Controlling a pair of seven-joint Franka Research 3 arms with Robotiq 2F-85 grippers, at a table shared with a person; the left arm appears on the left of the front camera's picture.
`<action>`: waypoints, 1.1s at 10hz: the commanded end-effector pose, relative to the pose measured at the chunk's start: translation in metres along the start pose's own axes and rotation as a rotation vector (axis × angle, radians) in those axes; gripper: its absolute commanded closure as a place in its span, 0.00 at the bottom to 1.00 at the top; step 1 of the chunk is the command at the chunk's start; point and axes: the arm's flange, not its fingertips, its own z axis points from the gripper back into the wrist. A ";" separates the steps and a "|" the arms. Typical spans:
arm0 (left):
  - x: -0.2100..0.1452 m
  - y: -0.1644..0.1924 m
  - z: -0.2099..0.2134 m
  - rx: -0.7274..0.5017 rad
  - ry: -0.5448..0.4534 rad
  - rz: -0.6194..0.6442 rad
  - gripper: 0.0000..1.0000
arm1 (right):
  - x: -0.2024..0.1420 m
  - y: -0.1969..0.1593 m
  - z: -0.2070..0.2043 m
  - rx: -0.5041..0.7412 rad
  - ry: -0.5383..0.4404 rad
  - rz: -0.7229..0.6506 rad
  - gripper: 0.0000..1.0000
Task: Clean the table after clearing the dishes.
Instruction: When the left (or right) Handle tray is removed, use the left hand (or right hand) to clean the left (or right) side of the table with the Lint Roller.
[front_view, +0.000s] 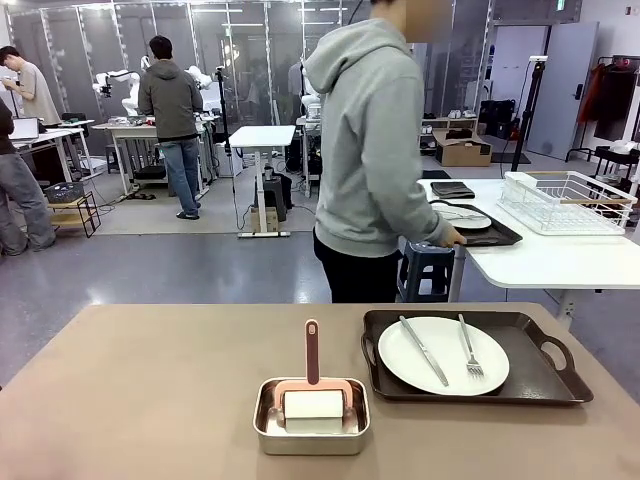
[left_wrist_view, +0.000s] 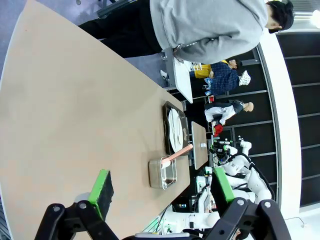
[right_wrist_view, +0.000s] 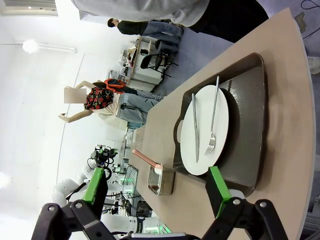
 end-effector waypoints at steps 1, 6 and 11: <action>-0.002 -0.001 0.002 -0.013 0.006 -0.012 0.00 | -0.001 0.005 0.001 0.000 0.011 0.010 0.00; 0.009 -0.129 -0.145 0.246 0.427 -0.694 0.00 | -0.001 0.005 0.001 0.000 0.011 0.010 0.00; -0.071 -0.231 -0.358 0.335 0.976 -1.280 0.00 | -0.001 0.005 0.001 0.000 0.011 0.010 0.00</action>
